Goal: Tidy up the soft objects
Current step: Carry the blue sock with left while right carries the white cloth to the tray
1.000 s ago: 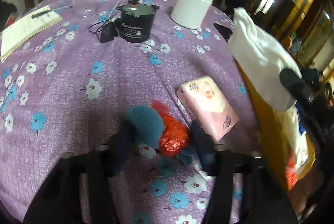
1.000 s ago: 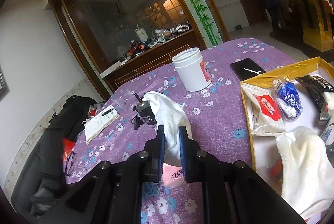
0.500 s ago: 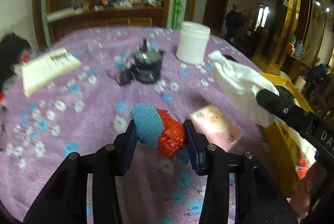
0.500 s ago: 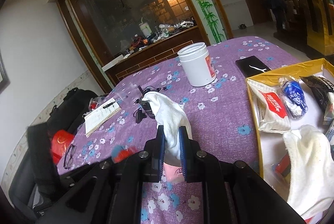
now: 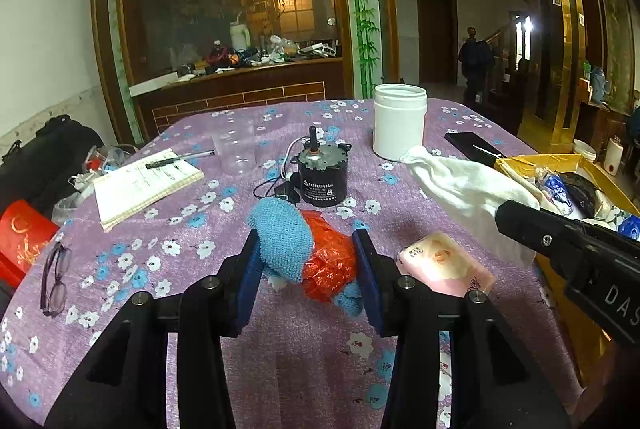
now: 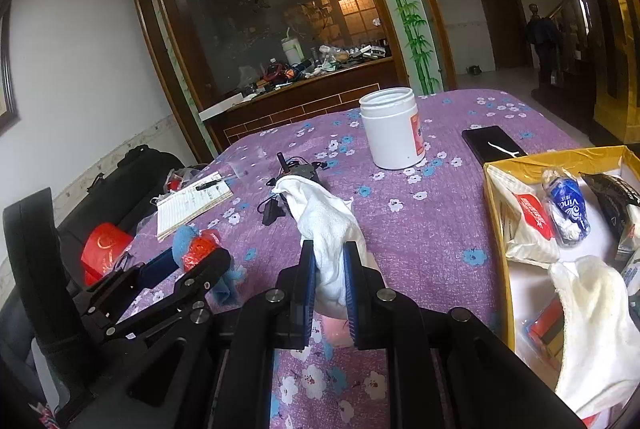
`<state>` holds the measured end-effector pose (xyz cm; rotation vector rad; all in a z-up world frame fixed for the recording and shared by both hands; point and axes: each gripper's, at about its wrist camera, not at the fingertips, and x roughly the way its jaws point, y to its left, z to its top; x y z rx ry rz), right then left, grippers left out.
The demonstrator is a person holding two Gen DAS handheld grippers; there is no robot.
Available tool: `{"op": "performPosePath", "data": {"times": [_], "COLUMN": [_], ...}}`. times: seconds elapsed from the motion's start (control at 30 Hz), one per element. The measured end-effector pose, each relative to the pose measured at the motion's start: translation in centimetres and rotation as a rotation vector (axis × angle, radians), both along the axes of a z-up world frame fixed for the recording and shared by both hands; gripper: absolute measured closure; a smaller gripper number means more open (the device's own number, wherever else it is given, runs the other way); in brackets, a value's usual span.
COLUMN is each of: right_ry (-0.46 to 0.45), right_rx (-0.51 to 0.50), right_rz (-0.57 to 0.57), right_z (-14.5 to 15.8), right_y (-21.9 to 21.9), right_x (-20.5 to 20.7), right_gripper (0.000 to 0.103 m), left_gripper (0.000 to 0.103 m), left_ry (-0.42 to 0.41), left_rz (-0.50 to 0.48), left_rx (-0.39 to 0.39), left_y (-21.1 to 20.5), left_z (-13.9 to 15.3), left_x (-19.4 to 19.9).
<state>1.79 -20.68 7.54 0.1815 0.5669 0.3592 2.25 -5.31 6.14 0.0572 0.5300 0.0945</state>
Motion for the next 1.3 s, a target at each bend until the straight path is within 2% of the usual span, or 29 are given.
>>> {"op": "performPosePath", "data": {"times": [1.3], "right_ry": [-0.016], "right_rx": [-0.007], "right_rz": [0.019], "right_z": [0.3], "right_y": [0.1], "right_x": [-0.1], "right_gripper": [0.089], "left_gripper": [0.061], "left_ry": [-0.094], "left_rz": [0.044], "left_rx": [0.066], "left_y": [-0.8], "left_z": [0.6], "left_x": [-1.2]}}
